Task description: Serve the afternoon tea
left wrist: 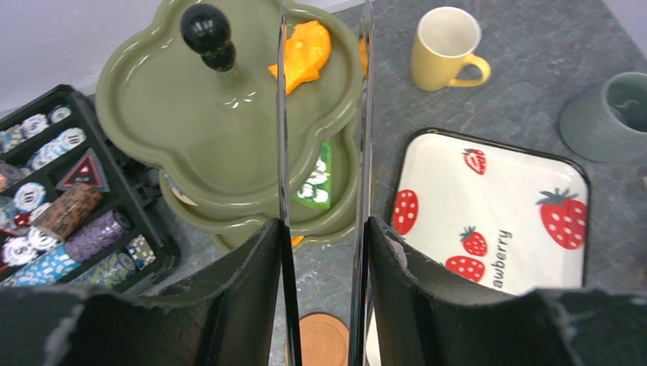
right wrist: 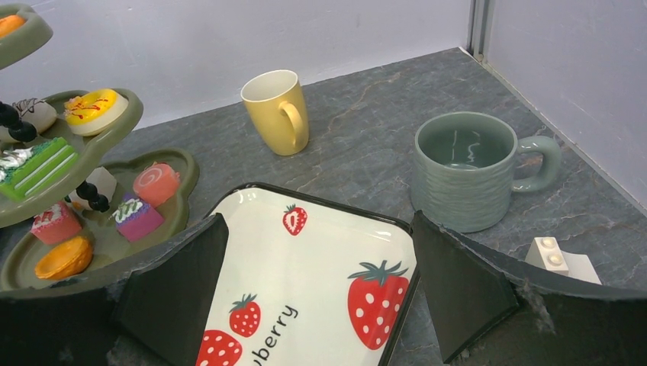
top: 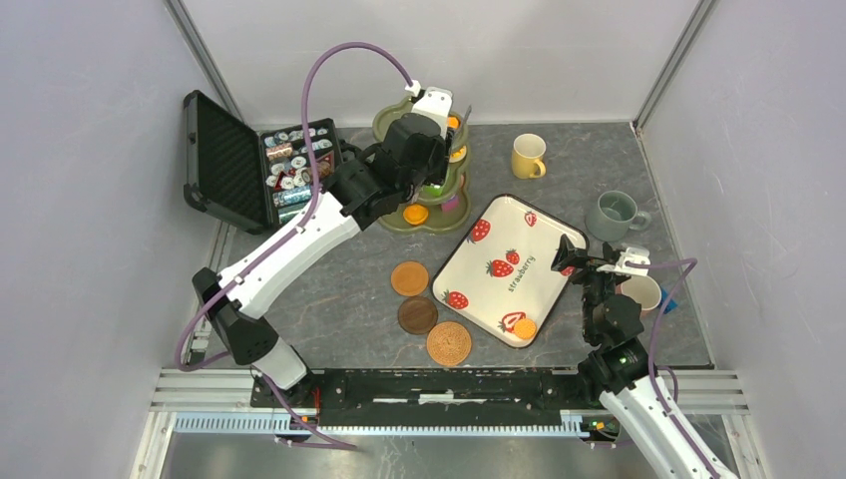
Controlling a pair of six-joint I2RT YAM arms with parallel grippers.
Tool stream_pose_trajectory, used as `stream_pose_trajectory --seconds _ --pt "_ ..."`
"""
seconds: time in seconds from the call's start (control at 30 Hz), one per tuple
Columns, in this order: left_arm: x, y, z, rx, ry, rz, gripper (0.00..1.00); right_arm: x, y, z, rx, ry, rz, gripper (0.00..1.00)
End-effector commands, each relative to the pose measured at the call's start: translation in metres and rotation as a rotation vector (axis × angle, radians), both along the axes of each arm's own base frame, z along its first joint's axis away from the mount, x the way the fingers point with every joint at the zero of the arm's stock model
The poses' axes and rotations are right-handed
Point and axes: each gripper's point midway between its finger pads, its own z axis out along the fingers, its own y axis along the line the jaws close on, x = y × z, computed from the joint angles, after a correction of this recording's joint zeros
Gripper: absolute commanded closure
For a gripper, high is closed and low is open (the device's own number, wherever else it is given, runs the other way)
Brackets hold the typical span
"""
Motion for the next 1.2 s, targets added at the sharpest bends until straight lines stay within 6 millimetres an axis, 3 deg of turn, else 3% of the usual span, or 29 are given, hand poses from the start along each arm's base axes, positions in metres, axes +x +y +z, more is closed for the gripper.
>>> stream_pose_trajectory --seconds 0.0,0.33,0.57,0.97,1.17 --pt "-0.018 -0.006 0.047 -0.135 -0.051 -0.095 0.48 0.002 0.004 0.005 0.014 -0.017 0.015 0.02" --pt "-0.052 -0.04 0.055 -0.243 0.018 -0.29 0.47 0.003 0.005 0.003 0.008 -0.006 0.016 0.02" --pt "-0.084 -0.052 0.041 -0.225 0.05 -0.367 0.47 0.004 0.004 0.001 0.007 -0.002 0.012 0.02" --pt "-0.163 -0.073 -0.031 -0.108 0.141 -0.509 0.47 0.003 0.004 0.003 0.006 -0.004 0.013 0.02" --pt "-0.206 -0.087 -0.089 -0.042 0.258 -0.576 0.47 0.003 0.003 0.002 0.008 -0.006 0.008 0.02"
